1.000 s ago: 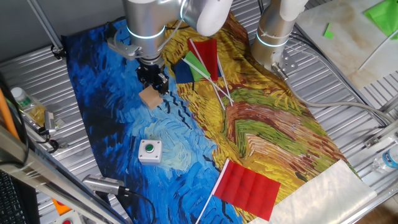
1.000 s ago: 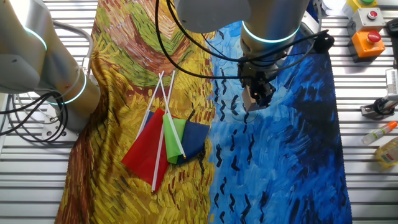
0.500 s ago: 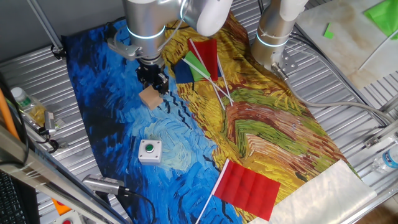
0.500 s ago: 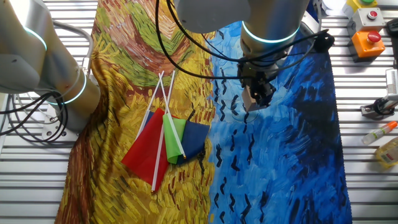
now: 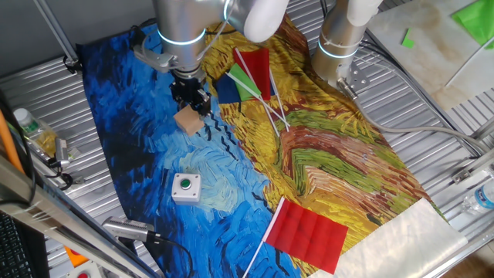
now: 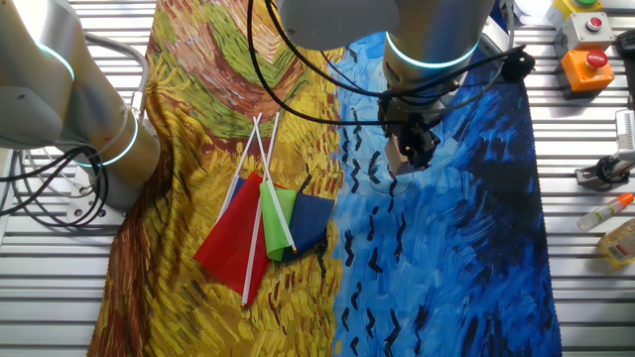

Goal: Pick up the small block on the left and move it to the right

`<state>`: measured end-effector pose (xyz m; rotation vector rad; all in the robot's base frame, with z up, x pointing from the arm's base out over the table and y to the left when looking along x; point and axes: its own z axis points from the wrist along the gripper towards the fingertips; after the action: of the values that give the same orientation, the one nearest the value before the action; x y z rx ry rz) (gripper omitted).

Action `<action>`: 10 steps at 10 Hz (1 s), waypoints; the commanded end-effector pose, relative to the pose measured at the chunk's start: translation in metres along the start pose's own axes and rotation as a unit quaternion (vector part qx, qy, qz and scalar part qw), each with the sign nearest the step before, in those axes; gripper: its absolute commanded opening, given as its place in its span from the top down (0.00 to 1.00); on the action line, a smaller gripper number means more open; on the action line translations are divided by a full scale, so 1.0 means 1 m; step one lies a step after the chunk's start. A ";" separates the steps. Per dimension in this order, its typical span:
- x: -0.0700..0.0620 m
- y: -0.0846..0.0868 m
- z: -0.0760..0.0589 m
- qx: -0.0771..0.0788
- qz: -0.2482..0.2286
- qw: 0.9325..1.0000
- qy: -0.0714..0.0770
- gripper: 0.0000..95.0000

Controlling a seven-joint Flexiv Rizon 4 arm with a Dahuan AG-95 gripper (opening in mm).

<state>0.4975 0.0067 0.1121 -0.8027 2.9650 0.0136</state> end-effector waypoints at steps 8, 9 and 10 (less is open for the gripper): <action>-0.053 0.135 -0.009 0.009 0.112 0.994 0.011 1.00; -0.059 0.142 -0.007 0.009 0.118 0.993 0.009 1.00; -0.061 0.143 -0.006 0.009 0.119 0.993 0.009 1.00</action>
<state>0.4786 0.1632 0.1206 -0.4393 3.0569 -0.0026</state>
